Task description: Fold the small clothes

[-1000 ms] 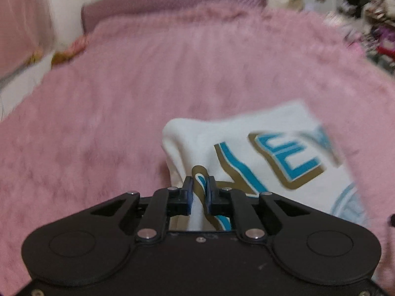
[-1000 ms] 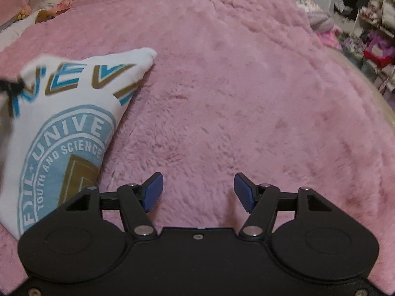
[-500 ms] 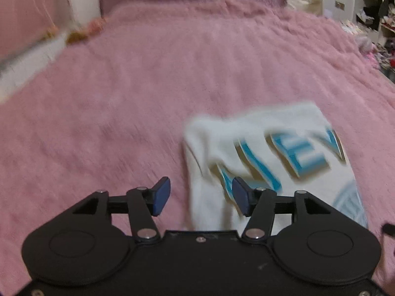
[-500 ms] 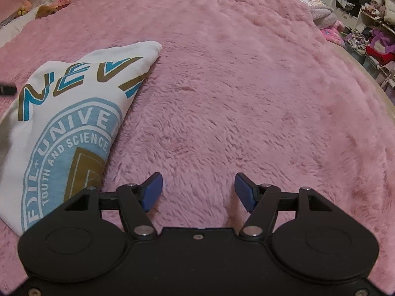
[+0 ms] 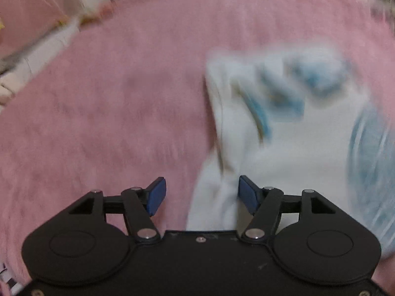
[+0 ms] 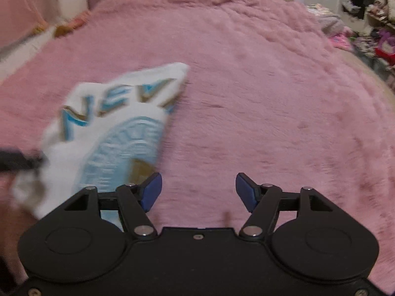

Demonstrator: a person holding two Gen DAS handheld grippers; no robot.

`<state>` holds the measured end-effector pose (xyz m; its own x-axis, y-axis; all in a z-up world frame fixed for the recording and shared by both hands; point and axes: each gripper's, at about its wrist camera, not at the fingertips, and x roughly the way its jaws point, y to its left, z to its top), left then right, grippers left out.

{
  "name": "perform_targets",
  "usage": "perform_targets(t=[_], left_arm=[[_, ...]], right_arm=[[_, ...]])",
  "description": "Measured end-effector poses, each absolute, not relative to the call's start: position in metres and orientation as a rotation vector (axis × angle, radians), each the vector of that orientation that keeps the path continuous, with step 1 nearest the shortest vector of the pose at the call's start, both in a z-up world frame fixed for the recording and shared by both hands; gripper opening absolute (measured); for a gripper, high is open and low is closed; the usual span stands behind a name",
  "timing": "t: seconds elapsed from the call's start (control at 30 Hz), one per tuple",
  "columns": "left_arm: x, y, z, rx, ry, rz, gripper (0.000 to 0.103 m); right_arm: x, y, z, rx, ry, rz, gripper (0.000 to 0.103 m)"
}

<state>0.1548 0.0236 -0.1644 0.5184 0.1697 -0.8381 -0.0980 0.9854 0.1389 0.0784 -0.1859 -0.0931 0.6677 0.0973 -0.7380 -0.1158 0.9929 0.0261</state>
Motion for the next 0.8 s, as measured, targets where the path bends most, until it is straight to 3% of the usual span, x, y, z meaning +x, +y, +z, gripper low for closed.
perform_targets(t=[0.17,0.3,0.43,0.5,0.53,0.57,0.6,0.8], left_arm=[[0.139,0.029,-0.153,0.056,1.004,0.164,0.068],[0.120,0.041,-0.127,0.080,0.965,0.162,0.066],[0.105,0.059,-0.113,-0.103,0.861,0.135,0.066],[0.113,0.062,-0.130,-0.163,0.925,0.112,0.067],[0.122,0.058,-0.152,-0.127,1.053,0.129,0.069],[0.128,0.053,-0.176,-0.077,1.148,0.132,0.069],[0.124,0.052,-0.185,-0.057,1.126,0.125,0.070],[0.113,0.054,-0.170,-0.068,1.083,0.143,0.069]], right_arm=[[0.073,-0.159,-0.127,-0.109,0.921,0.128,0.068],[0.065,-0.168,-0.110,-0.049,0.892,0.123,0.068],[0.059,-0.172,-0.090,0.041,0.799,0.149,0.068],[0.061,-0.165,-0.092,0.065,0.807,0.194,0.058],[0.066,-0.157,-0.099,0.061,0.858,0.228,0.052],[0.070,-0.148,-0.109,0.045,0.921,0.253,0.036],[0.073,-0.142,-0.120,0.025,0.969,0.257,0.029],[0.066,-0.123,-0.134,-0.075,0.963,0.206,0.029]])
